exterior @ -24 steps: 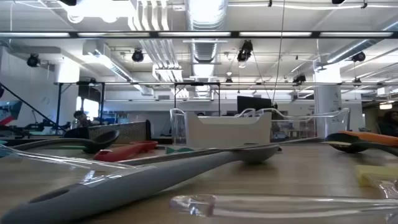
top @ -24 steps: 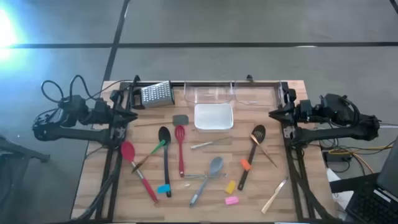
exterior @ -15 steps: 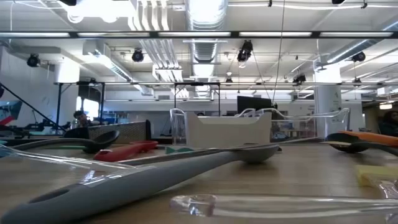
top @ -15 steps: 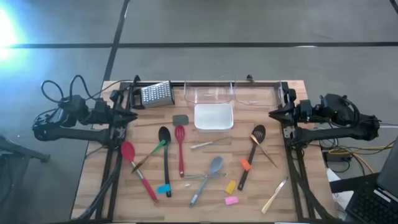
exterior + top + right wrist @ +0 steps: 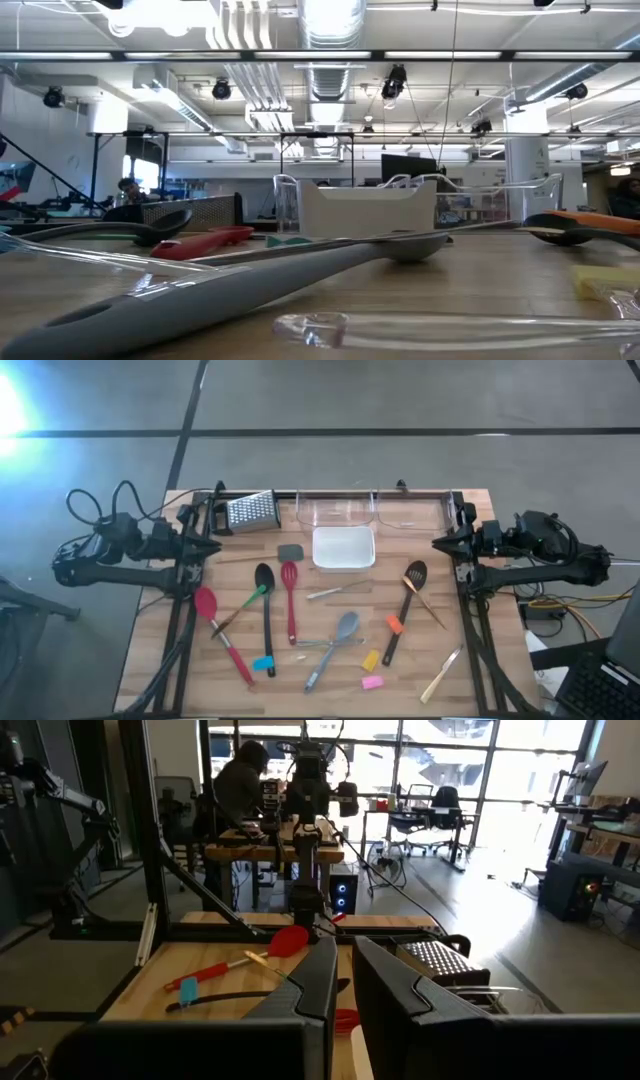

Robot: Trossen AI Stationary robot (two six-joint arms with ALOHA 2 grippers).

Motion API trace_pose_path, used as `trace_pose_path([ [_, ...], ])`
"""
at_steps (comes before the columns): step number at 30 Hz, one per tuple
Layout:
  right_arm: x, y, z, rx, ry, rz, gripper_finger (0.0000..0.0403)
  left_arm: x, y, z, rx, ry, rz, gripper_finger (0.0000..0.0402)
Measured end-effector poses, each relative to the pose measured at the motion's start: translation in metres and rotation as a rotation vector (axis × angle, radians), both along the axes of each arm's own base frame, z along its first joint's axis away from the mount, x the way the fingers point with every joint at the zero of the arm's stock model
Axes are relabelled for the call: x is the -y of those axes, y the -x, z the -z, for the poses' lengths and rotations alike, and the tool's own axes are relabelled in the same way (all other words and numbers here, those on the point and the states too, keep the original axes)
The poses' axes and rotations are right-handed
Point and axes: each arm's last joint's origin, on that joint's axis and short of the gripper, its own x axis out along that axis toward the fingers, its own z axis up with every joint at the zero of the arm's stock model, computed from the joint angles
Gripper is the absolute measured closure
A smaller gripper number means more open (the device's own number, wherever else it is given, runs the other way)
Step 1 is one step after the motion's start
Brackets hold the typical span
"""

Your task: Pick & Place Kitchen Items

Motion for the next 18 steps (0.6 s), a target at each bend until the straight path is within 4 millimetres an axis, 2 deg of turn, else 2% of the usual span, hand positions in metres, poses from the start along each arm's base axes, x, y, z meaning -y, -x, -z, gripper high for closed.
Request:
trace_pose_path([
  [5, 0.000, -0.002, -0.005, 0.050, 0.021, 0.000, 0.0369, 0.000, 0.000, 0.000, 0.000, 0.000, 0.000, 0.0348],
  [10, 0.000, -0.010, -0.022, 0.213, 0.000, -0.003, 0.0369, 0.000, 0.000, 0.000, 0.000, 0.000, 0.001, 0.0348],
  [14, 0.000, -0.027, -0.033, 0.311, -0.019, -0.008, 0.0369, 0.000, 0.000, 0.000, 0.000, -0.046, 0.000, 0.0348],
  [18, 0.000, -0.049, -0.033, 0.228, 0.070, 0.000, 0.0369, 0.000, 0.000, 0.000, 0.001, -0.188, 0.001, 0.0348],
])
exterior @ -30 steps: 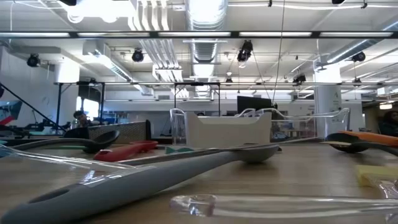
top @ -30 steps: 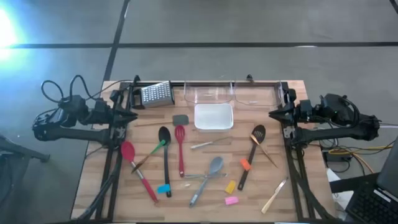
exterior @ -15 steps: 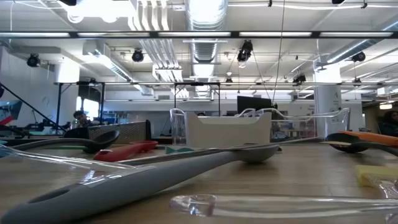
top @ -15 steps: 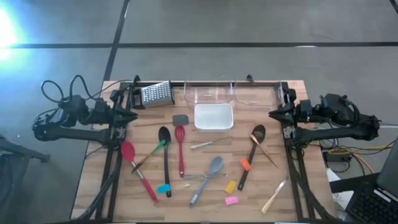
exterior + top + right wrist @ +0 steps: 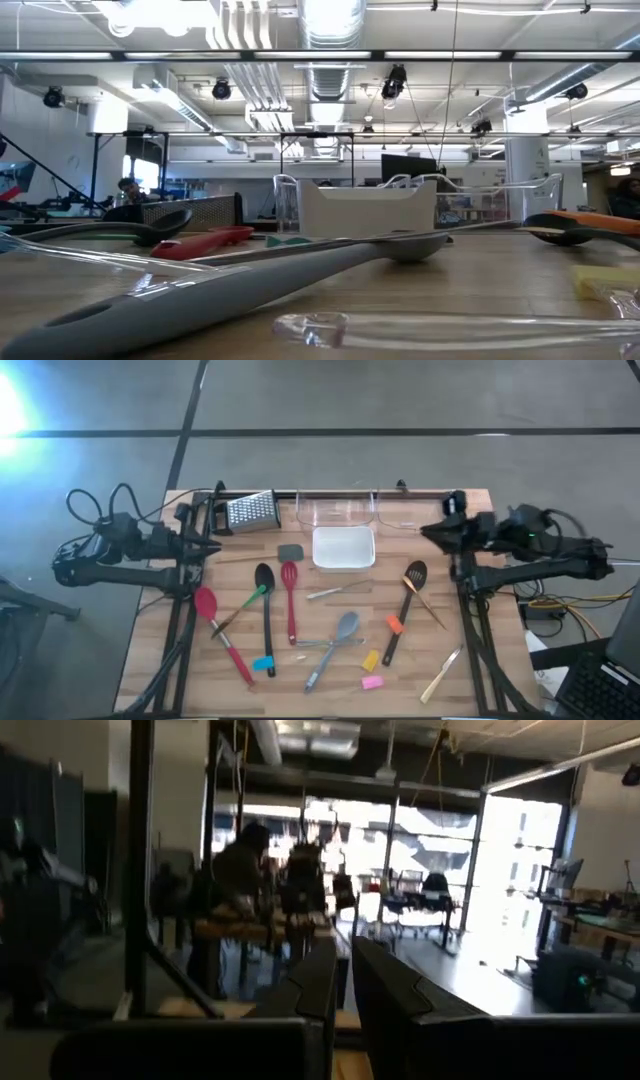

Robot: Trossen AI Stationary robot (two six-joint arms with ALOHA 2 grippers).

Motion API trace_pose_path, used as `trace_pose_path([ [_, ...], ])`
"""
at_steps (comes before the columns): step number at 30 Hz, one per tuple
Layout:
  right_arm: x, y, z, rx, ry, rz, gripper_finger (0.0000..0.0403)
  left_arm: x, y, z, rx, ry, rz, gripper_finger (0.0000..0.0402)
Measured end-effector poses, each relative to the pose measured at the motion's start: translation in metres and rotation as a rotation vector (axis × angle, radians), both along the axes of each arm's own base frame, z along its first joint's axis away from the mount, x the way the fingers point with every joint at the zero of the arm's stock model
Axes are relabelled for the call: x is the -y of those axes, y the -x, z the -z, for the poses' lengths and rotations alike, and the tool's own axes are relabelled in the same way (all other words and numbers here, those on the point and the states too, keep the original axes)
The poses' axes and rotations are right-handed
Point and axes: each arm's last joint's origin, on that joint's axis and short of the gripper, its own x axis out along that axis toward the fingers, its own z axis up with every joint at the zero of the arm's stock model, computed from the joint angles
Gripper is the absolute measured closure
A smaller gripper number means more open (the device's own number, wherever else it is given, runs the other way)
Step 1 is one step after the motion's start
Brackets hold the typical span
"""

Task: Pick & Place Kitchen Items
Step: Put the gold table knife into the white bin

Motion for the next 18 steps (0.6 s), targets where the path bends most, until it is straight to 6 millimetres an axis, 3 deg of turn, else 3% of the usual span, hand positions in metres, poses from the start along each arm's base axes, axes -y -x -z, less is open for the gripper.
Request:
trace_pose_path([
  [4, 0.000, -0.015, 0.002, -0.144, -0.008, 0.003, 0.0369, 0.000, 0.000, 0.000, 0.000, -0.018, -0.001, 0.0348],
  [10, 0.000, -0.033, 0.024, -0.499, -0.184, 0.011, 0.0369, 0.000, -0.003, 0.000, -0.005, 0.064, -0.001, 0.0348],
  [14, 0.000, -0.033, 0.033, -0.734, -0.302, 0.053, 0.0369, 0.000, -0.006, 0.001, -0.020, 0.190, -0.004, 0.0348],
  [18, -0.001, -0.025, 0.049, -1.041, -0.462, 0.153, 0.0369, 0.000, -0.013, 0.003, -0.050, 0.210, -0.007, 0.0348],
])
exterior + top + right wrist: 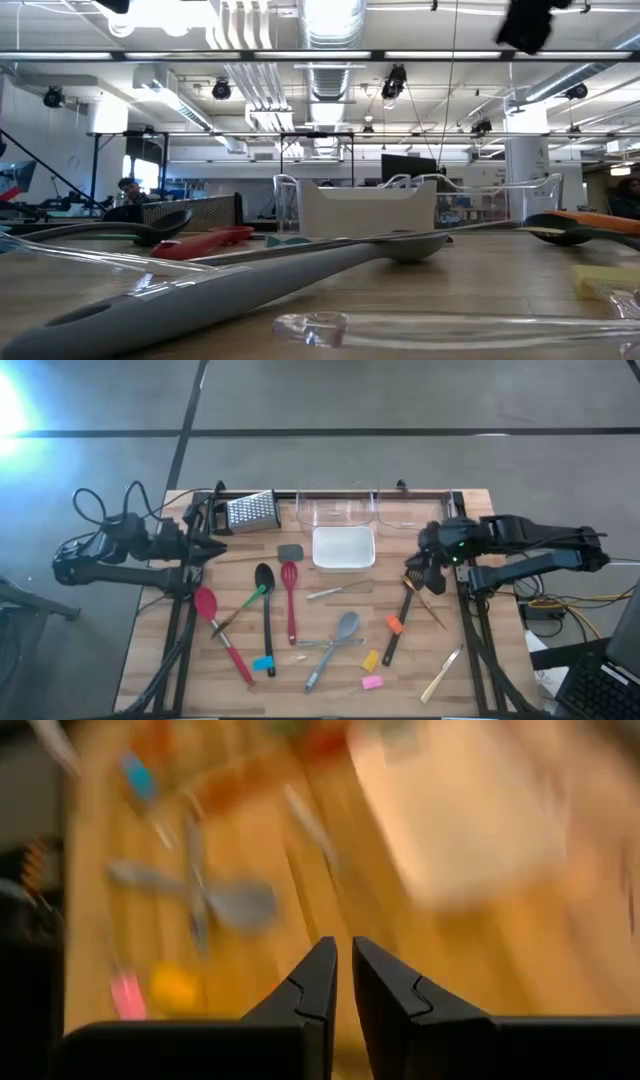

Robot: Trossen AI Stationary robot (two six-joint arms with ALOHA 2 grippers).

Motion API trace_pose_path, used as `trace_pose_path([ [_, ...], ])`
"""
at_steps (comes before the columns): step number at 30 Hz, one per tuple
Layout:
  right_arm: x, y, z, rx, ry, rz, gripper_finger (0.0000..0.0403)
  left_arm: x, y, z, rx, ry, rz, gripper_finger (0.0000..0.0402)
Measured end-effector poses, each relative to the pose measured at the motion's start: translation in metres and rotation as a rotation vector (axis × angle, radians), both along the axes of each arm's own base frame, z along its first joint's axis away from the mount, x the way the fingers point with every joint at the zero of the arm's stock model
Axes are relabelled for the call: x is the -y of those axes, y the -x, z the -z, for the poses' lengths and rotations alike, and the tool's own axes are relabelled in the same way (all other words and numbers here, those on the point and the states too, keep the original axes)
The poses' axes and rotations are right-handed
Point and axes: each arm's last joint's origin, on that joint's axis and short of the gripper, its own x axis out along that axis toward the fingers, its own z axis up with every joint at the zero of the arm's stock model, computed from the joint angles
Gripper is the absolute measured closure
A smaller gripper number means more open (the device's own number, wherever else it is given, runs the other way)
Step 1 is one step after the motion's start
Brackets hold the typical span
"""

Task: Pick & Place Kitchen Items
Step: Put the gold table knife into the white bin

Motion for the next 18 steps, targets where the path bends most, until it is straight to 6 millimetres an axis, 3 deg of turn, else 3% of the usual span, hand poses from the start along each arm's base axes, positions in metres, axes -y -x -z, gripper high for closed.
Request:
trace_pose_path([
  [6, -0.011, 0.026, 0.027, -0.389, -0.040, 0.243, 0.0369, 0.000, -0.014, 0.003, -0.041, -0.012, 0.001, 0.0348],
  [10, -0.021, 0.032, 0.047, -0.401, -0.048, 0.327, 0.0369, 0.000, -0.022, 0.005, -0.065, -0.044, 0.002, 0.0348],
  [18, -0.037, 0.025, 0.081, -0.384, -0.168, 0.374, 0.0369, 0.000, -0.029, 0.008, -0.095, -0.050, 0.001, 0.0348],
])
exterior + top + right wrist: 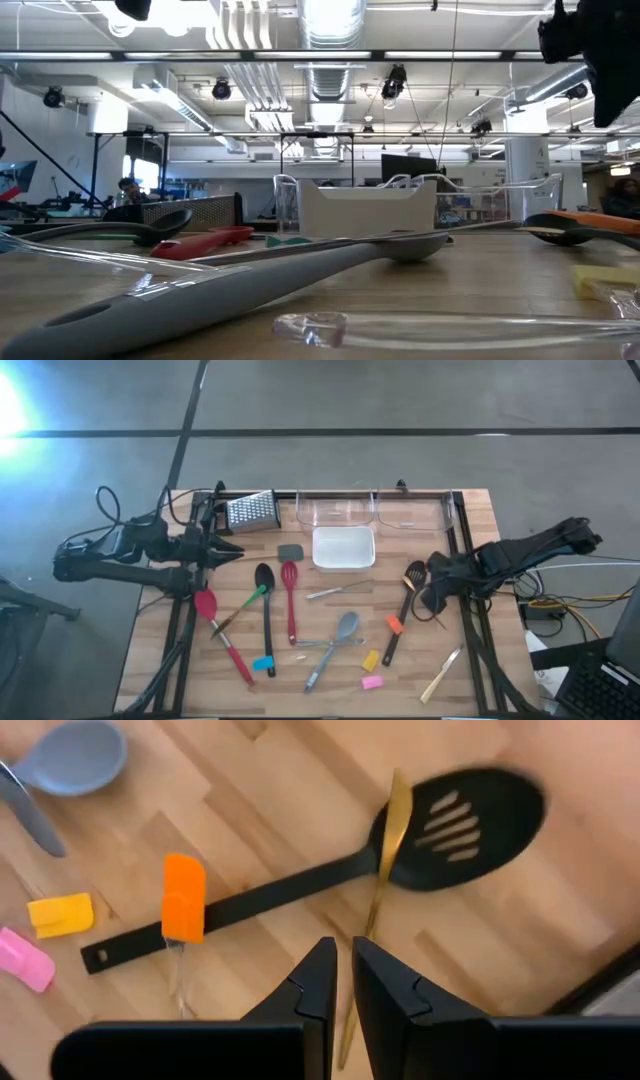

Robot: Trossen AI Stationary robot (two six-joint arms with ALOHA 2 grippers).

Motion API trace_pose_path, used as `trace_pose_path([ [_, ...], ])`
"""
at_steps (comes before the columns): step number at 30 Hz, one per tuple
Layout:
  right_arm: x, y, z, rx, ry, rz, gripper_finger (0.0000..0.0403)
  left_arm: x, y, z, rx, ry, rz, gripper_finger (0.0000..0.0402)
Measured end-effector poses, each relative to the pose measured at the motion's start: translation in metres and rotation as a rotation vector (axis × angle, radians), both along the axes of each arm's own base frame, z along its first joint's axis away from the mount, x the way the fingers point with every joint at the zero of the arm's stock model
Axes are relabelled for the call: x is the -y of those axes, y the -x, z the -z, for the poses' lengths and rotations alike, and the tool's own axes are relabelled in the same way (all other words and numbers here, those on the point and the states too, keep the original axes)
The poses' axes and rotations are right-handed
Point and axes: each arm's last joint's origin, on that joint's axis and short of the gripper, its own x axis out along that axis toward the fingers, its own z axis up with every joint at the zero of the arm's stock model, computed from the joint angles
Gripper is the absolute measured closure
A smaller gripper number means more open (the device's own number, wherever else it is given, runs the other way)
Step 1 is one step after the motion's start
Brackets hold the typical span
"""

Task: Pick & Place Kitchen Items
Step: Put the gold table knife into the white bin

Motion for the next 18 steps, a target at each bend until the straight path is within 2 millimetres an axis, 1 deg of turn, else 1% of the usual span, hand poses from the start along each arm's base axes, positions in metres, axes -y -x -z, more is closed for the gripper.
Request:
trace_pose_path([
  [6, -0.003, 0.001, 0.022, -0.046, -0.073, 0.055, 0.0369, 0.000, 0.003, -0.002, 0.018, -0.005, 0.000, 0.0348],
  [9, -0.004, 0.000, 0.032, -0.052, -0.083, 0.052, 0.0369, 0.000, 0.004, -0.002, 0.020, -0.005, 0.000, 0.0348],
  [14, -0.004, 0.000, 0.051, -0.116, -0.083, 0.032, 0.0369, 0.000, 0.003, -0.002, 0.019, 0.000, 0.000, 0.0348],
  [18, -0.006, -0.002, 0.061, -0.155, -0.081, 0.001, 0.0355, 0.000, 0.003, -0.002, 0.020, 0.002, -0.001, 0.0348],
])
